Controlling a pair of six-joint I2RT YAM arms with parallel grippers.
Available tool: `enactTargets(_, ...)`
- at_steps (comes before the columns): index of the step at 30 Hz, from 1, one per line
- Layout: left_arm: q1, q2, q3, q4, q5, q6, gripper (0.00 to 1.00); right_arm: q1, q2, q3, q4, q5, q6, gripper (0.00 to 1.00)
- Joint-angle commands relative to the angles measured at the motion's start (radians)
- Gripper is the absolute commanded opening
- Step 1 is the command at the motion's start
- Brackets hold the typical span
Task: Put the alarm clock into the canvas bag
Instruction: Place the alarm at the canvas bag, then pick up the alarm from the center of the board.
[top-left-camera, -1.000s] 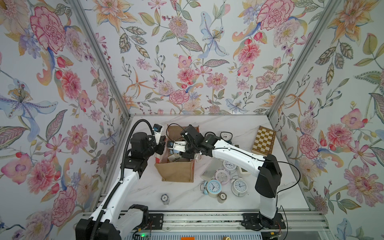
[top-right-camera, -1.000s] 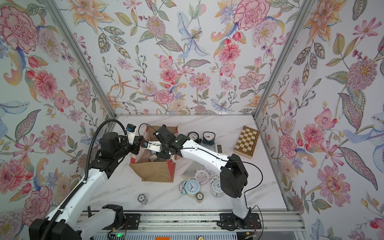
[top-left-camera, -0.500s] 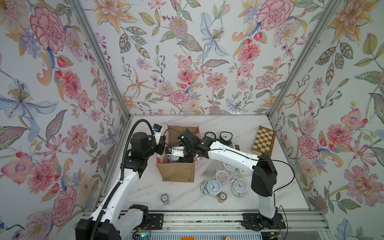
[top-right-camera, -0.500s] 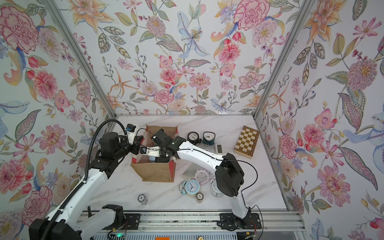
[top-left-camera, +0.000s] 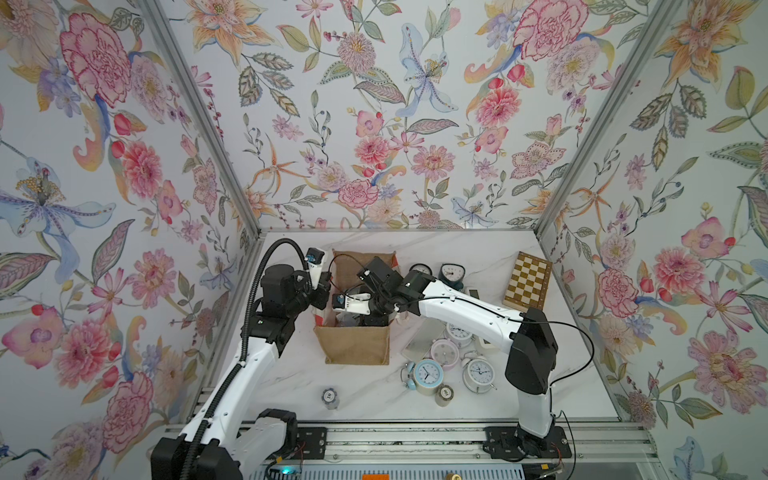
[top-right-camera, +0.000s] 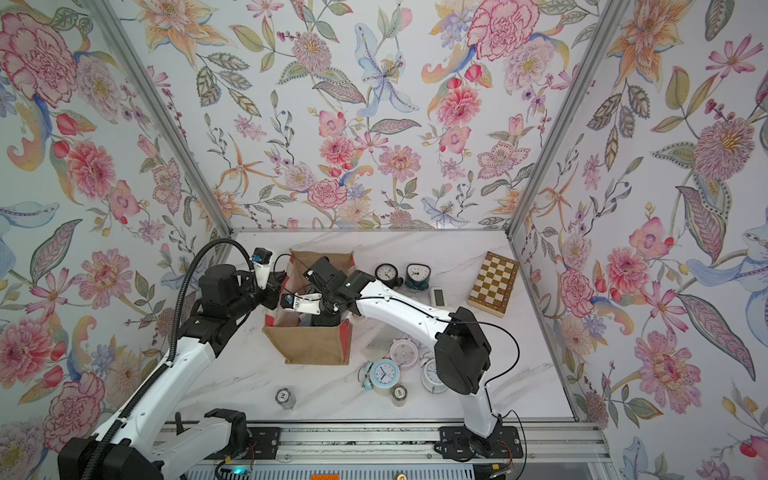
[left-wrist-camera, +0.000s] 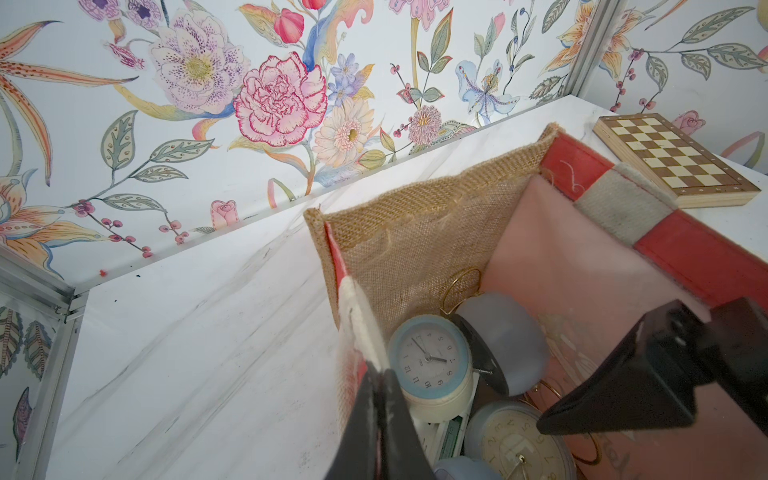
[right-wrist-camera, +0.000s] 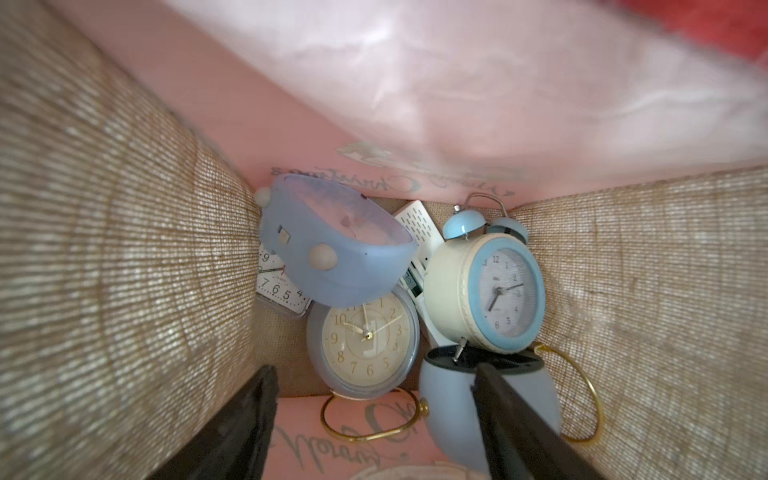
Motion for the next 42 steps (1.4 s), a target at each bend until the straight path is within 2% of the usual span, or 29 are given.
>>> enactTargets(1,-0.005,-0.007,0.000,0.047,0.004,-0.003,0.07,-0.006,-0.087,0.040,-0.035,-0.031,0.045,0.77)
enactTargets(9,-0.005,-0.003,0.004,0.042,0.004,0.001,0.07,-0.042,-0.209,-0.039,0.044,-0.044,0.148,0.77)
enactTargets(15,-0.004,-0.004,0.004,0.041,0.000,0.004,0.07,-0.112,-0.330,-0.164,0.147,-0.038,0.288,0.77)
enactTargets(25,-0.004,-0.003,0.007,0.039,-0.001,0.007,0.07,-0.261,-0.499,-0.421,0.305,0.074,0.521,0.79)
enactTargets(32,-0.002,-0.002,0.009,0.038,0.007,0.006,0.07,-0.332,-0.466,-0.447,0.308,0.098,0.609,0.79)
enactTargets(37,-0.002,-0.005,0.007,0.038,0.003,0.009,0.07,-0.395,-0.379,-0.397,0.274,0.121,0.690,0.78)
enactTargets(42,-0.002,0.002,0.007,0.039,0.005,0.009,0.08,-0.491,-0.260,-0.314,0.228,0.027,0.795,0.77)
